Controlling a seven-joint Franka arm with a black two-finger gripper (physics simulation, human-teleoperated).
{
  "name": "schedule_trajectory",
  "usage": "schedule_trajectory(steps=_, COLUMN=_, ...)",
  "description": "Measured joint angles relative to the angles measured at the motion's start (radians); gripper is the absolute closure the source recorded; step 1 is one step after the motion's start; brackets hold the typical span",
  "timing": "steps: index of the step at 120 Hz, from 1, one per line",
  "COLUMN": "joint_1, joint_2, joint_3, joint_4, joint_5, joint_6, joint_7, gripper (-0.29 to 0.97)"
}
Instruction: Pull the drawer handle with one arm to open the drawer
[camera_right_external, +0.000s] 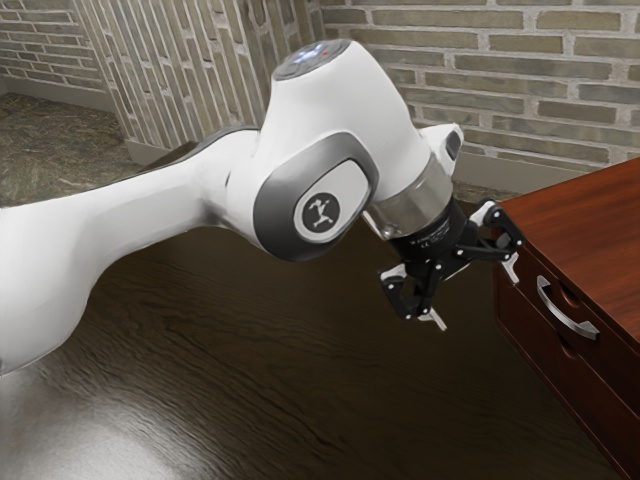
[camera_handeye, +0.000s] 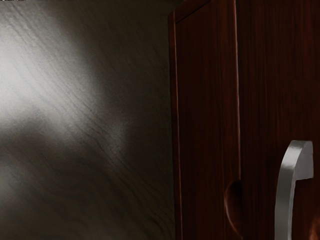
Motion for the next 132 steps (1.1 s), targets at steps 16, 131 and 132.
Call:
schedule_trajectory(steps=16, joint_1=-0.005, joint_2=0.007, joint_3=0.000, joint_4=-0.021, joint_5=-0.002, joint_6=0.086, joint_7=-0.024, gripper=0.00)
schedule_trajectory(steps=131, joint_1=-0.047, joint_2=0.044, joint_3=-0.003, joint_4=-0.082, joint_5=-0.003, joint_6=0.306, joint_7=-0.108, gripper=0.27)
schedule_trajectory(steps=132, joint_1=-0.048, joint_2=0.044, joint_3=-0.003, joint_4=-0.083, joint_5=-0.003, joint_6=0.307, joint_7=-0.108, gripper=0.27)
